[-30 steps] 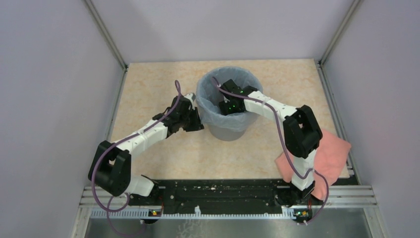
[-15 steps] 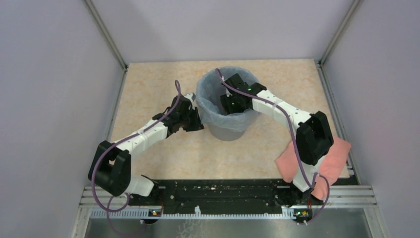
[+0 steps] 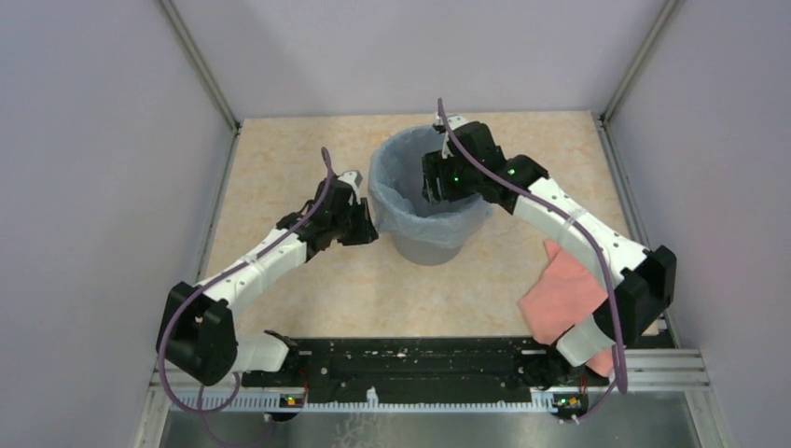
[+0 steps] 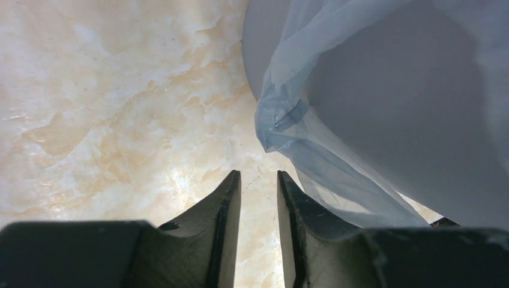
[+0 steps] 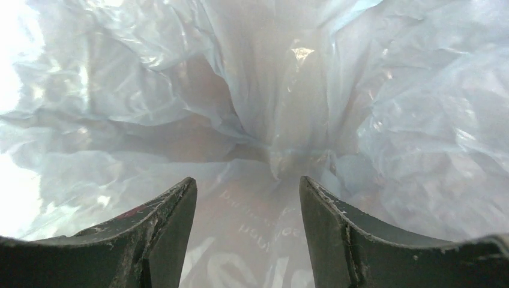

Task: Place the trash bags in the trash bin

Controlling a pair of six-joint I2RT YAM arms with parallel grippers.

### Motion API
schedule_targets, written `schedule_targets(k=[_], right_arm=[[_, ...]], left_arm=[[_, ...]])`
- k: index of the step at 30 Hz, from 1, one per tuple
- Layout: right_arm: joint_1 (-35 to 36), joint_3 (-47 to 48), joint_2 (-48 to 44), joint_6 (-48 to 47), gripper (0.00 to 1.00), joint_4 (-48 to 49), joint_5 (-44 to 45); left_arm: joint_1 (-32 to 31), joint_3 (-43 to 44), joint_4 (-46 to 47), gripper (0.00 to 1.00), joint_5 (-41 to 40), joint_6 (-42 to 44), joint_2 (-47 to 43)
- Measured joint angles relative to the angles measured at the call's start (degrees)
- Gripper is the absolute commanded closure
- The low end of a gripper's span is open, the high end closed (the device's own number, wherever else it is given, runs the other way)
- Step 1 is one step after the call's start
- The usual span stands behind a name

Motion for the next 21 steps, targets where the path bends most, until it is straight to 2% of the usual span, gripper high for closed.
schedule_targets(k=[9, 13, 16, 18, 21], right_arm=[[0.1, -3.1, -9.3, 0.5, 0.22, 3.5, 1.6], [0.2, -4.0, -13.1, 0.9, 0.18, 3.9, 3.8], [0.2, -4.0, -15.1, 1.0, 0.14, 3.7, 6.9], [0.2, -3.9, -15.9, 1.2, 0.07, 2.8, 9.7], [0.1, -3.9, -16.3, 1.6, 0.01, 1.2, 14.6]], left_arm=[[0.0, 2.8, -6.3, 0.42, -4.8, 3.7, -8.7], [0.0, 4.2, -7.6, 0.28, -6.1, 5.4, -12.6], [0.0, 6.3, -8.5, 0.17, -6.7, 6.2, -14.6], [0.0, 8.5, -9.0, 0.11, -6.8, 6.8, -15.1], [0.0, 11.3, -9.0, 0.05, -5.8, 7.2, -15.2]])
